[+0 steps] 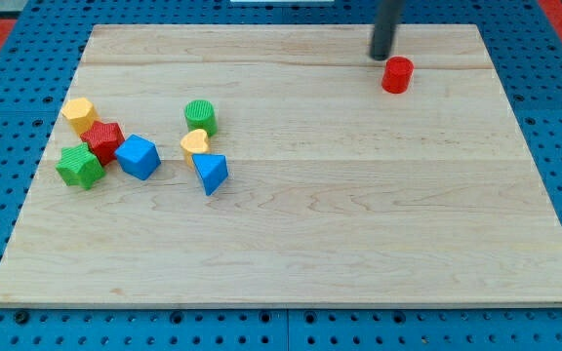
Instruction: Push the yellow heart into the blue cube
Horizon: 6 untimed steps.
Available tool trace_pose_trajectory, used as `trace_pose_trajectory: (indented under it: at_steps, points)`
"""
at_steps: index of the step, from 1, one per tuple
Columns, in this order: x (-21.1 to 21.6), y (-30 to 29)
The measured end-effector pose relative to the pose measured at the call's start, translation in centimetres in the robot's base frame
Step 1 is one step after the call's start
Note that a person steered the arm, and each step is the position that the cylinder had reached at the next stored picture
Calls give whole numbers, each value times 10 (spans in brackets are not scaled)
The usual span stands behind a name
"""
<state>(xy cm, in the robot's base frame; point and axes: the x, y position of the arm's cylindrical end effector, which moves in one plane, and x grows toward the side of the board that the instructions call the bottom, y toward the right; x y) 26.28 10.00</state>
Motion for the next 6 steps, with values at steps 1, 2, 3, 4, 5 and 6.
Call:
trace_pose_trajectory:
  at_steps: [1, 2, 3, 4, 5, 6]
  points:
    - [35, -74]
    - [88, -72]
    - [172, -97]
    - [169, -170]
    - [135, -224]
    - [118, -241]
